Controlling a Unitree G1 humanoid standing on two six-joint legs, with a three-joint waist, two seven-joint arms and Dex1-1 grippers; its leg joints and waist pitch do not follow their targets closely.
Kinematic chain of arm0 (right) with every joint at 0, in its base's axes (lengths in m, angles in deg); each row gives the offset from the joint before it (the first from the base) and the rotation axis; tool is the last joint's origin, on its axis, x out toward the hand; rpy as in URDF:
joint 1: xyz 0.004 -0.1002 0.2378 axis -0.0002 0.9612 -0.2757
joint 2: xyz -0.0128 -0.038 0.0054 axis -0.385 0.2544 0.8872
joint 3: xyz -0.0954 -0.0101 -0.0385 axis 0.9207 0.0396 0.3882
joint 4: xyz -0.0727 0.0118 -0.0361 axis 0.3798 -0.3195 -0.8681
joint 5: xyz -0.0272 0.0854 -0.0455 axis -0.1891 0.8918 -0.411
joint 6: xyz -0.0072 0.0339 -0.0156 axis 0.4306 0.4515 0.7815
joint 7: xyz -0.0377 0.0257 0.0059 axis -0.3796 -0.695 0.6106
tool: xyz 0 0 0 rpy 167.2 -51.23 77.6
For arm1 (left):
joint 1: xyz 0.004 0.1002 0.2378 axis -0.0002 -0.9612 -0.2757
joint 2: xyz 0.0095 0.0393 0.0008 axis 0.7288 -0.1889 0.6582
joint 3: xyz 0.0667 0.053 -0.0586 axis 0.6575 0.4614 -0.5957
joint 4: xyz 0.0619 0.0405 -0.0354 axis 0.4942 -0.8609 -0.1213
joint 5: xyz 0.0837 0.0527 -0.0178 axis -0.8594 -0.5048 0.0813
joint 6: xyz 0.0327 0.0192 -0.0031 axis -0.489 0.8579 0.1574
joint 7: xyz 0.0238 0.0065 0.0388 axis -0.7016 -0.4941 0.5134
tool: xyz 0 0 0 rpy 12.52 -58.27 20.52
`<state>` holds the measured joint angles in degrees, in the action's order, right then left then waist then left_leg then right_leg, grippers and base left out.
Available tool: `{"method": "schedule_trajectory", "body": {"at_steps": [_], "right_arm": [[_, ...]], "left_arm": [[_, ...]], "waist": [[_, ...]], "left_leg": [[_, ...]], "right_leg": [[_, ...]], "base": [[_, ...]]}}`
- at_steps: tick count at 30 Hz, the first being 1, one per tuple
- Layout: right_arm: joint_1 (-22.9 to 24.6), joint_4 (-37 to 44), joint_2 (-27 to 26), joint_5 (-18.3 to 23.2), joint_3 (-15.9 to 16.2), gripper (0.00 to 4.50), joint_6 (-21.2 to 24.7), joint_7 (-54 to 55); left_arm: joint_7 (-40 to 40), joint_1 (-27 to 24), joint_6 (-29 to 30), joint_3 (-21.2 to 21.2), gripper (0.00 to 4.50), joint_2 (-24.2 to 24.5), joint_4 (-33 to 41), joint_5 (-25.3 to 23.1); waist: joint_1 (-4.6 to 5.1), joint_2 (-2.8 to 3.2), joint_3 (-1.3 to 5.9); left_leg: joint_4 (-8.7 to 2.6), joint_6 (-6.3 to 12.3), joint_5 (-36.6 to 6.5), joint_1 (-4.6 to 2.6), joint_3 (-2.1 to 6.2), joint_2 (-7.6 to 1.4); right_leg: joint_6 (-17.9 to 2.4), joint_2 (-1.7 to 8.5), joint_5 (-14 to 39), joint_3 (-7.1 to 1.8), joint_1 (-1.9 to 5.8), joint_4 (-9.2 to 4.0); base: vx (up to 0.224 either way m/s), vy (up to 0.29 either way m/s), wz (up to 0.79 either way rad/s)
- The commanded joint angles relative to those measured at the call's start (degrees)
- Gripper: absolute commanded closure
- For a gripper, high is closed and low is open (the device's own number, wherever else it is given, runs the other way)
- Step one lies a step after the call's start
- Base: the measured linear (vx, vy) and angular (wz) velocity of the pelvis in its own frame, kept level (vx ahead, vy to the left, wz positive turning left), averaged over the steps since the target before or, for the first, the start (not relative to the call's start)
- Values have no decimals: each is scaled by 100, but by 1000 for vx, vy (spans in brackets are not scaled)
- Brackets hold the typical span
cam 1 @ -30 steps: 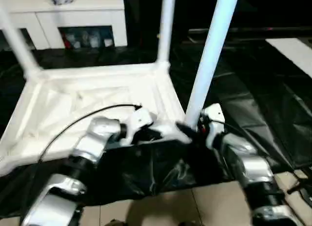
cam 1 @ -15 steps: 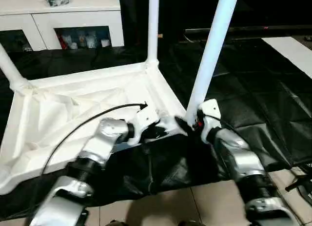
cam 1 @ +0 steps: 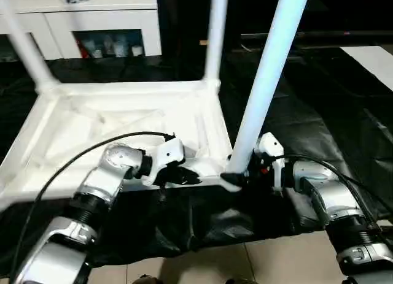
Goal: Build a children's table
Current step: Rotate leg to tighten
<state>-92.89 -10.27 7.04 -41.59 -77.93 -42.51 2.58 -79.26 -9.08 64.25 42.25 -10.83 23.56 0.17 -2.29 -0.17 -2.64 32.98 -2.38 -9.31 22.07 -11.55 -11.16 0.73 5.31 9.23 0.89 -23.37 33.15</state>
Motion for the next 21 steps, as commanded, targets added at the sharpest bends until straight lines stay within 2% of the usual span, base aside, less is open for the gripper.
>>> {"method": "schedule_trajectory", "body": {"at_steps": [1, 5, 11, 12, 13, 14, 15, 17, 18, 19, 20, 21], "right_arm": [[-13, -3, -116, 60, 512, 166, 106, -496], [-18, 2, -107, 75, 540, 197, 144, -613], [165, 162, -231, 131, 427, 203, 228, -326], [240, 147, -411, 70, 221, 203, 228, 273], [262, 135, -472, 33, 155, 203, 210, 485], [281, 89, -572, -78, 67, 203, 190, 909], [316, 40, -750, -195, -80, 204, 107, 1519], [337, 42, -854, -192, -164, 205, 127, 1761], [345, 32, -1066, -209, -297, 205, 248, 2248], [336, 5, -1204, -227, -368, 205, 278, 2545], [336, 5, -1204, -227, -368, 205, 278, 2545], [286, -83, -1535, -321, -522, 205, 331, 3329]], "left_arm": [[-81, 189, -50, 119, 450, -97, -16, 61], [-160, 214, -69, 141, 450, -72, -63, 57], [255, 247, -113, 39, 450, -241, -219, 27], [715, 253, -52, 13, 450, -341, -241, -136], [873, 255, -22, 9, 450, -373, -239, -201], [1116, 254, 62, -43, 450, -466, -210, -224], [1428, 236, 249, -126, 450, -633, -107, -207], [1590, 220, 330, -145, 450, -714, -31, -224], [1945, 184, 501, -170, 450, -920, 133, -272], [2166, 162, 595, -186, 450, -1056, 228, -299], [2166, 162, 595, -186, 450, -1056, 228, -299], [2592, 103, 751, -184, 450, -1364, 412, -361]], "waist": [[-26, -12, 348], [-27, -12, 342], [-52, -25, 347], [-50, -23, 342], [-39, -23, 328], [-18, -36, 324], [4, -22, 314], [43, -42, 311], [64, -49, 306], [90, -17, 295], [102, -25, 299], [103, -24, 306]], "left_leg": [[-392, 189, -1692, -156, 37, -202], [-416, 39, -1886, -165, 52, -204], [-409, 53, -1778, -162, 49, -198], [-416, 48, -1797, -156, 51, -199], [-422, -10, -1935, -181, 51, -199], [-430, -80, -2084, -183, 73, -183], [-438, -160, -2215, -194, 93, -175], [-445, -199, -2389, -196, 120, -159], [-451, -200, -2435, -195, 123, -165], [-465, -245, -2528, -201, 136, -172], [-464, -248, -2557, -196, 143, -164], [-462, -241, -2561, -192, 148, -155]], "right_leg": [[-1464, 177, 1329, -67, 192, -300], [-1351, 191, 1631, -74, 176, -326], [-1299, 193, 1599, -80, 172, -330], [-1295, 194, 1623, -80, 172, -332], [-1255, 201, 1795, -93, 128, -361], [-1161, 212, 2113, -87, 131, -389], [-1058, 215, 2398, -87, 107, -416], [-896, 219, 2768, -74, 94, -468], [-861, 217, 2824, -79, 84, -478], [-821, 206, 2889, -78, 63, -491], [-797, 206, 2923, -67, 66, -496], [-748, 202, 2948, -63, 69, -506]], "base": [[0, 0, 0], [0, 0, 0], [0, 0, 0], [0, 0, 0], [0, 0, 0], [0, 0, 0], [0, 0, 0], [0, 0, 0], [0, 0, 0], [0, 0, 0], [0, 0, 0], [0, 0, 0]]}}
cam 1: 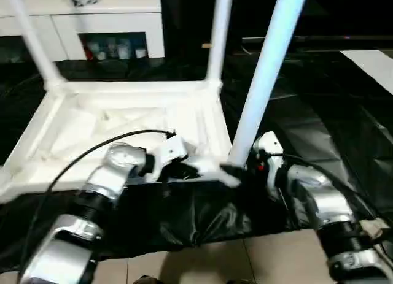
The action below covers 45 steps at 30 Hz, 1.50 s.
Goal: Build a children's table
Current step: Rotate leg to tighten, then rotate table base
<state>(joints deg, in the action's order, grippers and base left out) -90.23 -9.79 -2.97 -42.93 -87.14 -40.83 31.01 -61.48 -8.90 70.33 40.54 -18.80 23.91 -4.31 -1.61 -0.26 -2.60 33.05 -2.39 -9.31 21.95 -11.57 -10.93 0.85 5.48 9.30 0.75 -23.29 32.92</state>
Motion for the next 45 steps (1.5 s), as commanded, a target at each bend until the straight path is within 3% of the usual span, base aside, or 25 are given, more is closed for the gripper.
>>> {"method": "schedule_trajectory", "body": {"at_steps": [1, 4, 6, 7, 8, 10, 15, 17, 18, 19, 21, 22, 23, 24, 25, 28, 31, 33, 34, 36, 38, 39, 40, 42, 45], "right_arm": [[-3, -162, -599, -194, 374, 205, 159, 612], [-211, -382, -1085, -319, 287, 205, 68, 1524], [-261, -378, -1142, -417, 371, 205, -77, 1587], [-261, -378, -1142, -417, 371, 149, -77, 1587], [-264, -362, -1134, -440, 403, 135, -122, 1545], [-217, -279, -1022, -402, 394, 135, -158, 1370], [-177, -252, -729, -486, 380, 80, -302, 1294], [-68, -56, -452, -499, 345, 80, -366, 1149], [83, 208, -179, -417, 224, 80, -339, 942], [181, 370, -19, -367, 147, 80, -331, 811], [565, 991, 557, -68, -188, 80, -187, 304], [697, 1198, 741, 59, -310, 80, -130, 134], [734, 1253, 791, 99, -345, 80, -116, 88], [899, 1448, 1038, 246, -463, 80, -89, -115], [998, 1558, 1176, 308, -513, 80, -95, -249], [1130, 1719, 1348, 409, -546, 80, -50, -428], [1479, 2295, 1747, 847, -496, 80, 368, -1151], [1607, 2551, 1878, 1010, -366, 80, 587, -1429], [1629, 2598, 1901, 1037, -329, 74, 630, -1484], [1653, 2749, 1931, 1143, -120, 74, 822, -1692], [1457, 2589, 1720, 1031, 113, 74, 771, -1622], [1373, 2507, 1633, 981, 170, 74, 742, -1569], [1280, 2410, 1535, 920, 223, 74, 709, -1495], [1095, 2258, 1354, 883, 336, 74, 734, -1392], [1010, 2185, 1276, 843, 394, 74, 745, -1322]], "left_arm": [[848, 71, 146, 3, 450, -612, 399, 80], [1098, 24, 31, 132, 450, -873, 405, -19], [1039, 39, -182, 212, 450, -815, 295, -100], [1039, 39, -182, 212, 450, -815, 295, -100], [1016, 44, -227, 226, 450, -789, 263, -121], [926, 34, -358, 210, 450, -657, 194, -136], [815, 22, -454, 219, 450, -518, 143, -151], [829, 47, -530, 208, 450, -493, 68, -180], [839, 64, -592, 196, 450, -471, 22, -200], [836, 71, -614, 190, 450, -459, 2, -201], [825, 70, -689, 182, 450, -426, -19, -173], [822, 58, -688, 169, 450, -421, -16, -145], [822, 52, -683, 163, 450, -422, -15, -134], [835, 28, -713, 162, 450, -395, -4, -132], [839, 6, -694, 138, 450, -385, 15, -106], [833, -27, -656, 106, 450, -363, 50, -63], [806, -118, -645, 55, 450, -291, 186, 31], [779, -173, -559, -55, 450, -305, 330, 193], [779, -183, -535, -84, 406, -309, 368, 231], [660, -246, -220, -245, 395, -287, 722, 488], [435, -379, 338, -427, 374, -109, 1359, 799], [339, -433, 560, -484, 360, -34, 1592, 918], [214, -501, 775, -536, 360, 68, 1846, 1044], [-202, -709, 1369, -572, 341, 430, 2481, 1342], [-403, -822, 1588, -563, 311, 645, 2750, 1452]], "waist": [[53, -15, 299], [74, -29, 312], [100, -30, 320], [91, -24, 322], [94, -32, 328], [85, -17, 327], [93, -15, 326], [83, -54, 327], [49, -42, 325], [25, -72, 329], [-66, -69, 340], [-105, -101, 342], [-123, -104, 349], [-115, -143, 358], [-129, -129, 359], [-118, -185, 346], [-154, -208, 343], [-189, -214, 344], [-191, -207, 344], [-170, -203, 359], [-175, -197, 358], [-161, -204, 350], [-155, -235, 345], [-170, -217, 341], [-208, -202, 331]], "left_leg": [[-471, -248, -2576, -182, 143, -180], [-471, -219, -2519, -146, 150, -158], [-471, -214, -2504, -134, 155, -146], [-450, -168, -2524, -157, 137, -142], [-447, -121, -2424, -134, 134, -143], [-457, -96, -2334, -118, 130, -148], [-456, -73, -2256, -108, 114, -161], [-451, -52, -2274, -111, 111, -162], [-431, -7, -2256, -141, 93, -165], [-429, 11, -2189, -135, 92, -169], [-416, 114, -2002, -137, 75, -184], [-403, 208, -1861, -132, 64, -192], [-397, 251, -1757, -113, 64, -195], [-391, 349, -1482, -35, 72, -173], [-383, 370, -1462, -51, 68, -180], [-363, 437, -1473, -44, 58, -173], [-358, 488, -1461, -46, 67, -187], [-366, 529, -1351, -16, 84, -195], [-365, 524, -1344, -21, 83, -202], [-363, 518, -1244, 6, 95, -197], [-364, 451, -1285, -46, 87, -218], [-378, 413, -1275, -29, 95, -216], [-383, 398, -1301, -25, 90, -211], [-385, 315, -1312, -73, 87, -214], [-392, 258, -1265, -99, 66, -208]], "right_leg": [[-753, 182, 2913, -59, 35, -492], [-681, 181, 2907, -51, 44, -504], [-650, 174, 2841, -43, 53, -507], [-632, 173, 2827, -56, 24, -527], [-649, 172, 2723, -64, 47, -511], [-678, 162, 2570, -63, 52, -496], [-821, 150, 2208, -69, 74, -448], [-801, 155, 2303, -65, 83, -458], [-782, 153, 2302, -85, 58, -474], [-764, 148, 2252, -81, 90, -468], [-747, 152, 2033, -98, 96, -446], [-782, 146, 1790, -103, 124, -421], [-807, 152, 1659, -103, 140, -401], [-867, 167, 1499, -75, 195, -357], [-873, 176, 1507, -75, 180, -364], [-864, 185, 1773, -65, 165, -390], [-823, 192, 1885, -62, 170, -390], [-850, 200, 1765, -50, 202, -356], [-870, 199, 1741, -51, 195, -352], [-988, 206, 1553, -37, 214, -303], [-1115, 199, 1431, -35, 157, -305], [-1178, 199, 1374, -34, 161, -280], [-1168, 186, 1405, -28, 159, -286], [-1192, 185, 1403, -41, 142, -264], [-1151, 156, 1277, -56, 134, -256]], "base": [[0, 0, 0], [0, 0, 0], [0, 0, 0], [0, 0, 0], [0, 0, 0], [0, 0, 0], [0, 0, 0], [0, 0, 0], [0, 0, 0], [0, 0, 0], [0, 0, 0], [0, 0, 0], [0, 0, 0], [0, 0, 0], [0, 0, 0], [0, 0, 0], [0, 0, 0], [0, 0, 0], [0, 0, 0], [0, 0, 0], [0, 0, 0], [0, 0, 0], [0, 0, 0], [0, 0, 0], [0, 0, 0]]}}
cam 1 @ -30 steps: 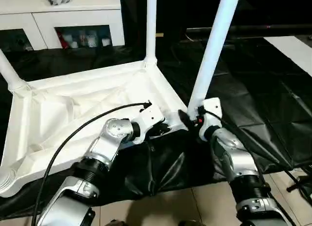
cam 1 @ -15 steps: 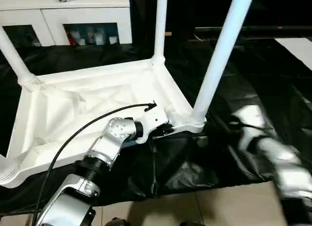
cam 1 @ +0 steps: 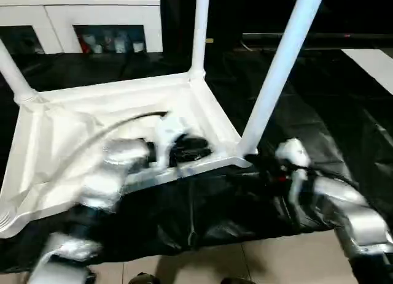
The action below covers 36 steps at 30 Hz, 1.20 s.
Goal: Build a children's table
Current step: Rotate table base
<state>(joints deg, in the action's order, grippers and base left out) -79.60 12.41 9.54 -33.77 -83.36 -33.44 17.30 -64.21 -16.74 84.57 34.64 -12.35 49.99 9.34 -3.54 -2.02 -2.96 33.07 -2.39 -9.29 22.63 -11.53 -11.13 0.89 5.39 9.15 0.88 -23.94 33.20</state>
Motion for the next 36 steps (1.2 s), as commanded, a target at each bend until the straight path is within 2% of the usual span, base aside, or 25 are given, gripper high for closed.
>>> {"method": "schedule_trajectory", "body": {"at_steps": [1, 2, 3, 5, 6, 7, 8, 9, 10, 11, 12, 14, 15, 17, 20, 21, 22, 24, 25, 28, 30, 32, 33, 34, 36], "right_arm": [[-187, -172, -83, -84, 91, 74, 12, 83], [-386, -446, -242, -157, 158, 74, -89, 170], [-629, -793, -435, -221, 214, 74, -218, 263], [-729, -935, -512, -249, 232, 74, -271, 317], [-1037, -1377, -758, -338, 247, 74, -488, 536], [-1064, -1415, -781, -345, 247, 74, -508, 557], [-1190, -1590, -890, -379, 242, 74, -606, 659], [-1317, -1764, -974, -421, 228, 74, -677, 804], [-1412, -1893, -1036, -452, 217, 74, -730, 912], [-1412, -1893, -1036, -452, 217, 74, -730, 912], [-1875, -2494, -1306, -498, 58, 74, -810, 1532], [-1875, -2494, -1306, -498, 58, 74, -810, 1532], [-2145, -2850, -1461, -476, -122, 74, -911, 1929], [-2333, -3125, -1536, -413, -337, 74, -1008, 2257], [-2446, -3334, -1547, -403, -450, 74, -1105, 2466], [-2605, -3667, -1536, -396, -632, 74, -1257, 2788], [-2605, -3667, -1536, -396, -632, 74, -1257, 2788], [-2750, -4039, -1419, -353, -890, 74, -1413, 3233], [-2794, -4155, -1385, -358, -923, 74, -1478, 3322], [-2931, -4502, -1271, -349, -1017, 74, -1662, 3482], [-3066, -4809, -1083, -424, -1056, 74, -1864, 3552], [-3147, -4995, -925, -568, -995, 74, -2020, 3569], [-3222, -5145, -838, -617, -984, 74, -2116, 3544], [-3222, -5145, -838, -617, -984, 74, -2116, 3544], [-3340, -5337, -718, -735, -869, 74, -2301, 3312]], "left_arm": [[-394, -225, 464, 75, 304, 350, 491, 191], [-667, -460, 743, 148, 296, 764, 824, 230], [-908, -720, 1012, 219, 280, 1182, 1148, 254], [-974, -819, 1109, 238, 274, 1323, 1260, 265], [-995, -1061, 1316, 279, 267, 1616, 1520, 220], [-993, -1080, 1325, 283, 267, 1637, 1535, 209], [-982, -1167, 1359, 301, 246, 1733, 1601, 149], [-951, -1223, 1391, 332, 239, 1794, 1631, 88], [-929, -1264, 1415, 355, 235, 1840, 1654, 42], [-929, -1264, 1415, 355, 235, 1840, 1654, 42], [-529, -1354, 1332, 421, 229, 1888, 1536, -381], [-529, -1354, 1332, 421, 210, 1888, 1536, -381], [-136, -1328, 1238, 460, 200, 1870, 1353, -691], [167, -1260, 1145, 442, 191, 1809, 1241, -807], [301, -1231, 1094, 404, 168, 1784, 1236, -822], [452, -1198, 1070, 352, 168, 1769, 1264, -808], [452, -1198, 1070, 352, 168, 1769, 1264, -808], [572, -1173, 1067, 239, 148, 1728, 1336, -775], [593, -1177, 1060, 220, 139, 1722, 1356, -778], [657, -1200, 1023, 183, 119, 1705, 1388, -811], [832, -1218, 897, 149, 95, 1646, 1353, -868], [1008, -1223, 831, 121, 90, 1564, 1318, -897], [1143, -1242, 801, 87, 76, 1506, 1310, -889], [1143, -1242, 801, 87, 65, 1506, 1310, -889], [1430, -1381, 640, -108, 52, 1407, 1325, -831]], "waist": [[-41, -45, 375], [-40, -49, 393], [-4, -25, 360], [2, -20, 334], [-40, -1, 344], [-57, -11, 347], [-47, -16, 327], [-95, -4, 326], [-111, -13, 315], [-111, -13, 315], [-152, -23, 317], [-115, -29, 301], [-154, -14, 320], [-134, -4, 319], [-165, 0, 338], [-164, 16, 341], [-164, 16, 341], [-187, 79, 356], [-191, 51, 359], [-249, 55, 372], [-254, 104, 383], [-265, 77, 391], [-257, 105, 394], [-248, 89, 389], [-241, 126, 388]], "left_leg": [[-383, 243, -1254, -191, 55, -191], [-398, 199, -1186, -166, 88, -192], [-432, 123, -1281, -144, 88, -178], [-444, -15, -1551, -212, 68, -174], [-430, -117, -1650, -267, 64, -192], [-435, -139, -1674, -266, 61, -191], [-452, -159, -1711, -236, 65, -180], [-456, -239, -1850, -275, 59, -180], [-471, -296, -1890, -249, 76, -173], [-471, -296, -1890, -249, 76, -173], [-463, -364, -1994, -278, 70, -175], [-485, -427, -2103, -231, 97, -156], [-471, -471, -2171, -278, 92, -165], [-474, -520, -2265, -258, 113, -152], [-459, -532, -2262, -285, 106, -145], [-456, -536, -2245, -277, 107, -143], [-456, -536, -2245, -277, 107, -143], [-447, -551, -2143, -279, 101, -133], [-446, -581, -2161, -273, 100, -131], [-427, -562, -2101, -278, 88, -124], [-426, -566, -2056, -254, 102, -114], [-398, -549, -2009, -253, 82, -112], [-393, -537, -1982, -233, 90, -111], [-392, -524, -1965, -215, 92, -106], [-382, -503, -1952, -187, 105, -97]], "right_leg": [[-1147, 159, 1246, -67, 184, -280], [-1208, 181, 1118, -52, 212, -207], [-1154, 159, 1274, -49, 203, -220], [-1115, 142, 1513, -68, 154, -268], [-1130, 155, 1474, -82, 126, -262], [-1151, 164, 1444, -83, 120, -263], [-1135, 154, 1489, -86, 126, -262], [-1046, 147, 1623, -95, 108, -273], [-1009, 159, 1713, -98, 122, -270], [-1009, 159, 1713, -98, 122, -270], [-931, 167, 1843, -112, 91, -277], [-866, 167, 2082, -111, 118, -285], [-780, 183, 2192, -116, 89, -297], [-729, 181, 2282, -115, 95, -301], [-733, 158, 2133, -109, 77, -297], [-768, 156, 2029, -109, 75, -277], [-768, 156, 2029, -109, 75, -277], [-808, 134, 1762, -107, 77, -248], [-825, 128, 1721, -95, 91, -237], [-824, 119, 1554, -88, 96, -222], [-834, 118, 1442, -83, 125, -200], [-882, 111, 1274, -75, 131, -201], [-911, 112, 1207, -72, 141, -183], [-919, 105, 1200, -68, 159, -181], [-932, 114, 1211, -67, 176, -169]], "base": [[0, 0, 0], [0, 0, 0], [0, 0, 0], [0, 0, 0], [0, 0, 0], [0, 0, 0], [0, 0, 0], [0, 0, 0], [0, 0, 0], [0, 0, 0], [0, 0, 0], [0, 0, 0], [0, 0, 0], [0, 0, 0], [0, 0, 0], [0, 0, 0], [0, 0, 0], [0, 0, 0], [0, 0, 0], [0, 0, 0], [0, 0, 0], [0, 0, 0], [0, 0, 0], [0, 0, 0], [0, 0, 0]]}}
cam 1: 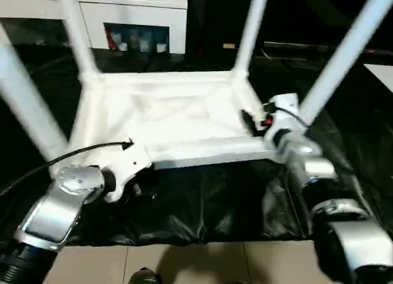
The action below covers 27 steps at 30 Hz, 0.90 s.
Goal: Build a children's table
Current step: Rotate table base
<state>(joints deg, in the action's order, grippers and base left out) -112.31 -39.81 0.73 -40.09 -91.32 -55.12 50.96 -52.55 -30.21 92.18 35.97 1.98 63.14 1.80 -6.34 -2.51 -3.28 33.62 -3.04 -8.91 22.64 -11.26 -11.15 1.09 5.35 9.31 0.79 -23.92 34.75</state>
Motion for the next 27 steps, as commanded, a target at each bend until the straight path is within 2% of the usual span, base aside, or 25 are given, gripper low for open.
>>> {"method": "schedule_trajectory", "body": {"at_steps": [1, 2, 3, 4, 5, 6, 7, 8, 9, 10, 12, 13, 14, 15, 17, 18, 19, 20, 22, 23, 24, 25, 27], "right_arm": [[-110, -184, 200, -167, -2, 74, -221, -173], [-114, -186, 201, -173, 11, 74, -234, -204], [-128, -163, 190, -221, 142, 74, -347, -540], [-149, -199, 178, -219, 178, 74, -414, -649], [-149, -199, 178, -219, 178, 74, -414, -649], [-129, -147, 113, -176, 237, 74, -475, -884], [-129, -147, 113, -176, 237, 74, -475, -884], [-47, 3, 46, -112, 252, 74, -479, -1071], [-47, 3, 46, -112, 252, 74, -479, -1071], [39, 171, 5, -64, 266, 74, -406, -1158], [294, 613, -54, 29, 320, 74, -234, -1350], [294, 613, -54, 29, 320, 74, -234, -1350], [537, 1012, -69, 83, 382, 74, -86, -1469], [991, 1771, -44, 177, 514, 74, 217, -1659], [1388, 2405, 46, 238, 618, 74, 483, -1781], [1572, 2689, 109, 262, 655, 74, 615, -1815], [1749, 2967, 179, 278, 688, 74, 779, -1809], [2125, 3555, 319, 333, 726, 74, 1104, -1804], [2419, 3994, 435, 393, 715, 74, 1407, -1822], [2423, 4000, 437, 394, 715, 74, 1412, -1822], [2690, 4372, 546, 450, 726, 74, 1625, -1871], [2690, 4372, 546, 450, 726, 74, 1625, -1871], [3037, 4765, 615, 434, 659, 74, 1880, -1755]], "left_arm": [[380, -107, -205, -349, 50, -71, 26, -33], [403, -127, -216, -389, 50, -87, 40, -12], [614, -361, -311, -870, 32, -295, 238, 290], [675, -444, -334, -1048, 32, -377, 324, 422], [675, -444, -334, -1048, 19, -377, 324, 422], [918, -721, -326, -1511, 12, -501, 594, 591], [918, -721, -326, -1511, 5, -501, 594, 591], [1114, -1003, -273, -1878, 5, -632, 893, 746], [1114, -1003, -273, -1878, 5, -632, 893, 746], [1162, -1149, -222, -2062, 5, -714, 1065, 869], [1415, -1406, -166, -2348, 5, -913, 1367, 966], [1415, -1406, -166, -2348, 5, -913, 1367, 966], [1544, -1588, -159, -2440, 5, -1019, 1532, 996], [1696, -1860, -98, -2536, 5, -1183, 1796, 1063], [1825, -2092, -36, -2609, 5, -1327, 2040, 1114], [1899, -2204, -34, -2655, 5, -1392, 2137, 1114], [1950, -2313, -85, -2712, 5, -1443, 2185, 1107], [2083, -2503, -237, -2854, 5, -1579, 2233, 1118], [2157, -2654, -287, -2954, 5, -1709, 2300, 1213], [2157, -2656, -288, -2955, 5, -1711, 2301, 1215], [2235, -2752, -366, -3036, 5, -1793, 2237, 1215], [2235, -2752, -366, -3036, 5, -1793, 2237, 1215], [2539, -2690, -580, -3139, 5, -1830, 1936, 983]], "waist": [[61, 136, 413], [53, 140, 426], [73, 189, 419], [100, 157, 417], [109, 155, 423], [144, 198, 413], [153, 190, 410], [170, 155, 394], [181, 162, 400], [197, 175, 383], [210, 160, 378], [196, 177, 363], [198, 186, 370], [174, 181, 361], [134, 209, 342], [120, 193, 352], [119, 195, 340], [102, 192, 317], [112, 175, 301], [117, 168, 294], [135, 146, 286], [135, 149, 288], [154, 170, 270]], "left_leg": [[-432, -406, -2050, -171, 73, -98], [-420, -391, -2055, -180, 75, -101], [-422, -368, -2094, -171, 81, -104], [-423, -340, -2053, -145, 81, -105], [-415, -317, -2059, -150, 77, -104], [-416, -270, -2152, -160, 81, -112], [-418, -279, -2197, -157, 88, -129], [-429, -255, -2282, -150, 90, -120], [-427, -251, -2308, -149, 95, -133], [-434, -233, -2379, -152, 97, -134], [-435, -197, -2451, -169, 87, -146], [-446, -195, -2522, -182, 94, -151], [-443, -197, -2568, -193, 96, -144], [-455, -208, -2546, -194, 95, -163], [-475, -224, -2620, -184, 104, -170], [-476, -225, -2648, -198, 102, -170], [-482, -238, -2794, -201, 102, -162], [-493, -269, -2888, -206, 111, -162], [-500, -280, -2996, -191, 122, -149], [-499, -281, -3033, -184, 126, -139], [-486, -280, -3124, -189, 140, -122], [-483, -288, -3129, -189, 146, -128], [-473, -301, -3234, -205, 166, -110]], "right_leg": [[-953, 116, 1272, -55, 180, -345], [-973, 124, 1278, -53, 179, -333], [-1007, 126, 1290, -55, 178, -339], [-1040, 121, 1231, -49, 203, -342], [-1066, 118, 1220, -48, 199, -337], [-1089, 103, 1314, -46, 181, -348], [-1121, 118, 1317, -46, 188, -341], [-1090, 100, 1507, -32, 184, -366], [-1103, 113, 1500, -39, 192, -348], [-1076, 110, 1630, -38, 174, -379], [-1036, 84, 1681, -48, 147, -398], [-980, 78, 1803, -44, 123, -417], [-966, 75, 1866, -42, 115, -421], [-907, 62, 1771, -55, 124, -430], [-828, 55, 1813, -59, 121, -439], [-789, 49, 1815, -64, 113, -451], [-741, 45, 2016, -59, 91, -485], [-635, 42, 2190, -63, 90, -524], [-484, 49, 2465, -62, 86, -555], [-428, 52, 2615, -57, 84, -572], [-264, 68, 3037, -49, 57, -631], [-221, 78, 3117, -52, 47, -638], [-91, 72, 3440, -33, 10, -698]], "base": [[0, 0, 0], [0, 0, 0], [0, 0, 0], [0, 0, 0], [0, 0, 0], [0, 0, 0], [0, 0, 0], [0, 0, 0], [0, 0, 0], [0, 0, 0], [0, 0, 0], [0, 0, 0], [0, 0, 0], [0, 0, 0], [0, 0, 0], [0, 0, 0], [0, 0, 0], [0, 0, 0], [0, 0, 0], [0, 0, 0], [0, 0, 0], [0, 0, 0], [0, 0, 0]]}}
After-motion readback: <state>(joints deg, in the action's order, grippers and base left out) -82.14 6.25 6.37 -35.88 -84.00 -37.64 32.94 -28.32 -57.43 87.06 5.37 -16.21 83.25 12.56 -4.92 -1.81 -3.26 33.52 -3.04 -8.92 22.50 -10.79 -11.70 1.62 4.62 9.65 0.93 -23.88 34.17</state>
